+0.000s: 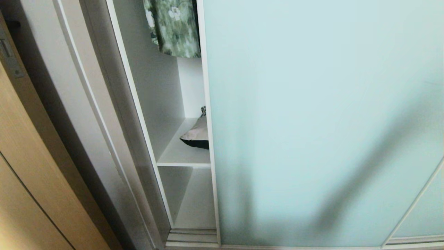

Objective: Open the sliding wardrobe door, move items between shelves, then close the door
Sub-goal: Close the door

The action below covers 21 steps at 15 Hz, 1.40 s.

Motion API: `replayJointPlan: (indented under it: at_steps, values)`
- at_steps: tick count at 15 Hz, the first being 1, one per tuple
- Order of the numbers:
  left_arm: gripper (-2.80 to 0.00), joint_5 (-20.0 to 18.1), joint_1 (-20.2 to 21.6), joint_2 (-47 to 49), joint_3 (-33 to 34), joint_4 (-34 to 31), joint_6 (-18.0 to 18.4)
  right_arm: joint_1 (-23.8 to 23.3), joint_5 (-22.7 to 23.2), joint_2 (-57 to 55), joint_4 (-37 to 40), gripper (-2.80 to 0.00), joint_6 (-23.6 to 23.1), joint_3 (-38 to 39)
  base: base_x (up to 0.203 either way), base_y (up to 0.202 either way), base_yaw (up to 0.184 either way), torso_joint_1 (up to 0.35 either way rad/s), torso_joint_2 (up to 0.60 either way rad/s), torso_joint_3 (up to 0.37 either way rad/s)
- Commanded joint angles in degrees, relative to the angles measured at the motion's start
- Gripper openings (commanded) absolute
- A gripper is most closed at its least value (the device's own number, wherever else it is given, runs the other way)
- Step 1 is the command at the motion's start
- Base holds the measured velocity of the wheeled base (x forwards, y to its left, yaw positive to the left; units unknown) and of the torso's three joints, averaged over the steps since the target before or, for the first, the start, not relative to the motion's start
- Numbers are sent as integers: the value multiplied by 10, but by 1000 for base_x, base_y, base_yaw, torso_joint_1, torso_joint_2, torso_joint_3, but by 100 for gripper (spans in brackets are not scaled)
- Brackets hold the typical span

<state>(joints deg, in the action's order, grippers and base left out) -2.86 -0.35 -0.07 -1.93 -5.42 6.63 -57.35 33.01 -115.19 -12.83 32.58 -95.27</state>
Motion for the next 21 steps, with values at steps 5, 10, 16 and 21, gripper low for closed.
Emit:
replayJointPlan:
  at_steps: [5,10,16,21]
  values:
    - [-280,0,0,1,0,0,0,49,-2,-123,-2,-280,5,-48,0,0,0,0,0,0]
    - [-280,0,0,1,0,0,0,66,-22,-160,-6,-280,4,-61,0,0,0,0,0,0]
    - [-280,0,0,1,0,0,0,75,-44,-194,-4,-280,5,-90,0,0,0,0,0,0]
    - [-280,0,0,1,0,0,0,88,-44,-205,-5,-280,4,-88,0,0,0,0,0,0]
